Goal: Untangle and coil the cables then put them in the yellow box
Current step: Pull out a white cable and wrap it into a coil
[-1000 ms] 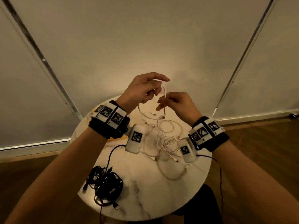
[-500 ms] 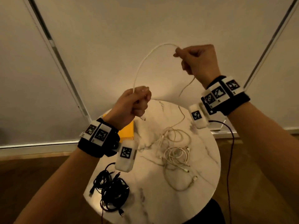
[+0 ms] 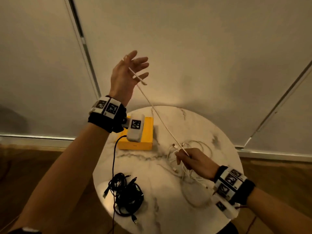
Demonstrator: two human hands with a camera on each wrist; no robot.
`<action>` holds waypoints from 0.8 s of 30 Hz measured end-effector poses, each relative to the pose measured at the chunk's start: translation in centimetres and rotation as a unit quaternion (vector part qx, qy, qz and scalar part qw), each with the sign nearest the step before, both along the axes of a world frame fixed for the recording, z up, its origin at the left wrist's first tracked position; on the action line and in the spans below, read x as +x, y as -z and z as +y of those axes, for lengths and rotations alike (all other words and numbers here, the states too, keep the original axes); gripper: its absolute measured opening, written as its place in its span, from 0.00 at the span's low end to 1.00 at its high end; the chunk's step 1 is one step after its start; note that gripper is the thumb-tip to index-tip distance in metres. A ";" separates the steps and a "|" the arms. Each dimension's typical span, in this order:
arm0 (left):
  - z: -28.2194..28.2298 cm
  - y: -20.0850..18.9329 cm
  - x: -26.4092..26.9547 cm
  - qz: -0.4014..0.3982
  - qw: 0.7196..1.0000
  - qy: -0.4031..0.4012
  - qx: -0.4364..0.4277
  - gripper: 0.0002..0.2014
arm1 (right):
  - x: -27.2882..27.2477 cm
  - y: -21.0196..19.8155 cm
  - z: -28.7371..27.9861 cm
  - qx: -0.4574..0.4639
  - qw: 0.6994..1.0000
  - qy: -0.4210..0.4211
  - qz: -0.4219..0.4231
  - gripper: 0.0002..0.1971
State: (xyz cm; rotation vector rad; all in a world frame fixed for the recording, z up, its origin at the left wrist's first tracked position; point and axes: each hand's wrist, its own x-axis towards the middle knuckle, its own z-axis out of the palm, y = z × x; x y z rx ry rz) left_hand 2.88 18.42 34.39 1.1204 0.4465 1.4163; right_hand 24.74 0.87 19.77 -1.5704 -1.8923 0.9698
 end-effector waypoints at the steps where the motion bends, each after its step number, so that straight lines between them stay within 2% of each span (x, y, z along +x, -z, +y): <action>1: 0.6 1.1 -0.8 0.046 0.997 -0.059 0.004 0.18 | 0.0 -0.5 -0.2 0.018 1.000 0.003 0.009 0.20; 3: 1.3 3.8 -2.4 0.179 0.972 -0.145 0.034 0.18 | 0.4 -2.0 -0.3 0.060 0.998 0.009 0.012 0.18; 4: 1.0 5.4 -3.1 0.310 0.933 -0.167 0.079 0.19 | 0.9 -3.1 -0.3 0.089 0.996 0.013 0.005 0.17; 5: 0.1 7.1 -3.5 0.484 0.851 -0.146 0.143 0.20 | 1.7 -4.3 -0.1 0.124 0.992 0.024 0.002 0.16; 6: -1.4 8.9 -3.7 0.637 0.742 -0.079 0.194 0.20 | 2.6 -5.7 0.3 0.158 0.986 0.044 0.010 0.15; 7: -3.2 10.5 -3.6 0.715 0.665 -0.006 0.216 0.20 | 3.6 -7.2 0.7 0.185 0.980 0.068 0.029 0.12; 8: -5.4 11.8 -3.5 0.707 0.677 0.062 0.194 0.21 | 4.5 -8.6 1.3 0.203 0.974 0.083 0.049 0.08; 10: -9.5 12.8 -3.1 0.559 0.810 0.161 0.069 0.24 | 6.2 -10.3 2.4 0.211 0.970 0.098 0.067 0.03; 11: -11.3 12.9 -2.7 0.496 0.846 0.192 0.035 0.25 | 6.7 -10.7 2.8 0.211 0.969 0.105 0.071 0.03; 12: -12.7 12.8 -2.2 0.463 0.859 0.219 0.030 0.26 | 7.2 -10.8 3.1 0.217 0.966 0.113 0.082 0.02; 13: -13.9 12.7 -1.8 0.448 0.860 0.241 0.038 0.25 | 7.3 -10.8 3.2 0.232 0.960 0.121 0.099 0.01; 15: -15.4 12.7 -1.1 0.452 0.850 0.259 0.083 0.22 | 7.1 -10.5 3.3 0.261 0.943 0.139 0.152 0.03; 17: -15.6 12.2 -1.1 0.410 0.874 0.255 0.065 0.21 | 6.7 -9.0 3.3 0.235 0.949 0.130 0.163 0.05; 19: -14.1 10.9 -2.0 0.333 0.923 0.195 0.019 0.19 | 6.3 -6.2 3.3 0.151 0.985 0.065 0.045 0.05; 21: -11.9 9.3 -3.2 0.246 0.958 0.142 -0.034 0.18 | 7.6 -3.5 3.7 0.091 0.991 0.054 -0.083 0.02; 24: -10.4 7.2 -4.3 0.068 0.978 0.184 -0.069 0.18 | 11.1 -1.4 4.6 0.056 0.983 0.155 -0.085 0.08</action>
